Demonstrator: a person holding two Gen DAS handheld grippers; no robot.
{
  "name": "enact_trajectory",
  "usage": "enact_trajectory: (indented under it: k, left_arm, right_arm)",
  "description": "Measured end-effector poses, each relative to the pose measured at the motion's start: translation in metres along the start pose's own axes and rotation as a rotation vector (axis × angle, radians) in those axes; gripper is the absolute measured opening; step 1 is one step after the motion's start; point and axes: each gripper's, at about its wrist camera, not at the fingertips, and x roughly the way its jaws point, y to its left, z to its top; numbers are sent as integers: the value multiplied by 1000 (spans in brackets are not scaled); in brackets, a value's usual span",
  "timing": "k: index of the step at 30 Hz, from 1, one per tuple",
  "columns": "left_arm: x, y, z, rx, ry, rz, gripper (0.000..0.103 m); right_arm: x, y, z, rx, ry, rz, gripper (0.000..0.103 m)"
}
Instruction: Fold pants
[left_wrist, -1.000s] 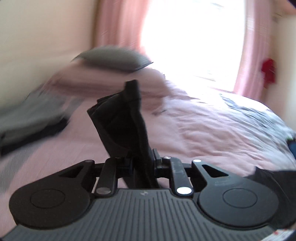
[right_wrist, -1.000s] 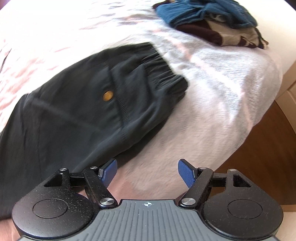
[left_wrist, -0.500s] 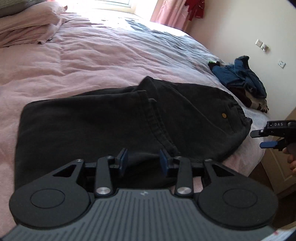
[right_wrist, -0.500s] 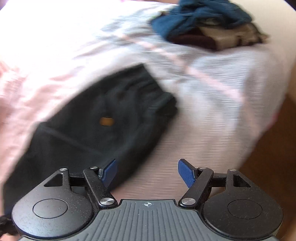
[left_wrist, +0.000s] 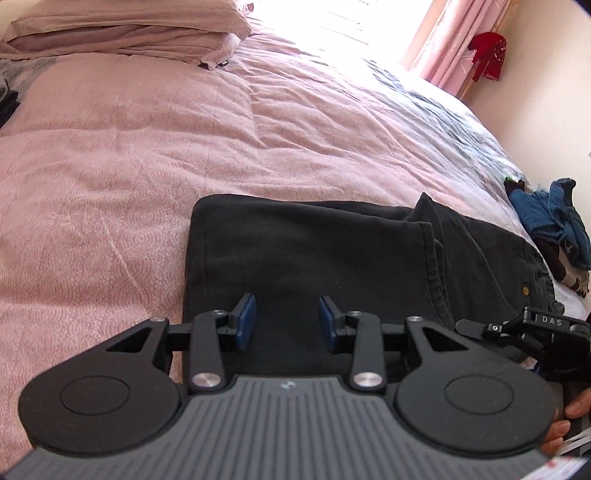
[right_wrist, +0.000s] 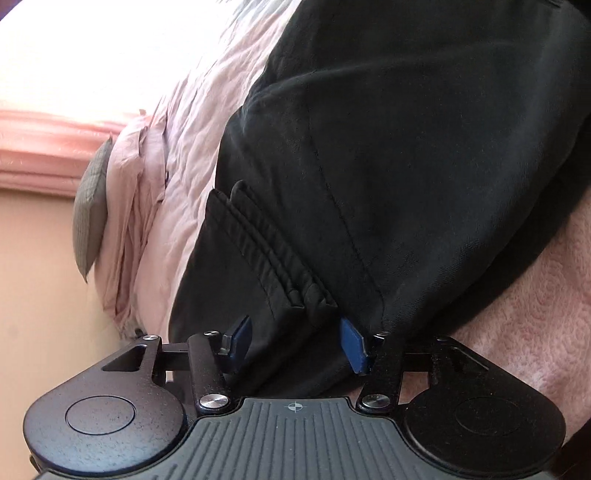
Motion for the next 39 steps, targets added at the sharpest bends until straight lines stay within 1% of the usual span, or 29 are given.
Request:
enact_trajectory:
  k: [3, 5, 6, 7, 9, 10, 12, 13, 14, 15, 16, 17, 19, 20, 22, 24, 26, 27, 28, 30, 33, 34, 35, 36, 37, 38, 39]
  left_arm:
    - [-1, 5, -3, -8, 2, 3, 32]
    - [-2, 8, -6, -8, 4, 1, 32]
    - [-2, 9, -7, -10, 5, 0, 32]
    - [-1, 10, -7, -13, 6, 0, 32]
    - [0, 10, -8, -10, 10, 0, 33]
    - [1, 9, -8, -6, 12, 2, 33]
    - [1, 7, -8, 6, 13, 1, 32]
    - [1, 5, -8, 17, 9, 2, 28]
    - [1, 3, -8, 28, 2, 7, 26]
    - [1, 2, -9, 34, -3, 9, 19]
    - [2, 0, -9, 39, -2, 5, 16]
    - [4, -2, -9, 44, 3, -6, 16]
    - [8, -8, -10, 58, 12, -18, 16]
    - [9, -11, -11, 69, 11, -25, 17]
    - [14, -16, -13, 99, 12, -12, 16]
    - [19, -16, -14, 113, 20, -7, 16]
    - [19, -16, -14, 113, 18, -16, 15]
    - [20, -16, -13, 114, 21, -22, 13]
    - [21, -16, -13, 121, 23, -19, 13]
    - [25, -17, -14, 151, 39, -14, 12]
    - [27, -20, -12, 184, 51, -5, 12]
    - [28, -20, -10, 185, 60, -4, 12]
    - [27, -20, -8, 184, 67, -6, 12]
    - [25, -20, -5, 186, 70, -9, 12]
    - [23, -21, -2, 194, 72, -7, 13]
    - [20, -21, 2, 205, 68, -3, 13]
    - [17, -20, 6, 214, 60, 3, 13]
  right_arm:
    - [7, 3, -3, -26, -4, 23, 50]
    - [11, 4, -6, -58, -28, 18, 49]
    - [13, 4, -7, -72, -50, 11, 43]
    - [14, 4, -9, -84, -67, -2, 20]
    - [11, 7, -12, -112, -89, 4, 16]
    - [6, 15, -15, -170, -115, 4, 13]
    - [-8, 41, -23, -366, -175, -14, 12]
    - [-14, 50, -27, -424, -197, -26, 12]
    - [-18, 55, -28, -458, -214, -41, 12]
    - [-22, 57, -29, -482, -230, -70, 12]
    - [-23, 55, -29, -496, -242, -111, 12]
    - [-24, 51, -28, -491, -256, -154, 12]
    - [-27, 42, -25, -462, -276, -174, 11]
    - [-24, 42, -25, -479, -267, -183, 11]
    - [-20, 46, -26, -539, -275, -224, 11]
    - [-22, 46, -27, -523, -291, -232, 11]
    - [-20, 44, -38, -533, -308, -284, 11]
    - [-17, 40, -39, -522, -289, -302, 11]
    - [-11, 37, -33, -497, -271, -324, 11]
    - [-8, 30, -34, -490, -252, -347, 12]
    - [-6, 39, -20, -488, -161, -396, 14]
    - [-8, 46, -14, -505, -119, -428, 20]
    - [-11, 54, -10, -540, -97, -489, 27]
    - [-15, 63, -9, -581, -118, -552, 43]
    - [-22, 70, -10, -630, -157, -611, 47]
    - [-29, 77, -10, -677, -203, -641, 47]
    - [-36, 82, -10, -712, -248, -646, 47]
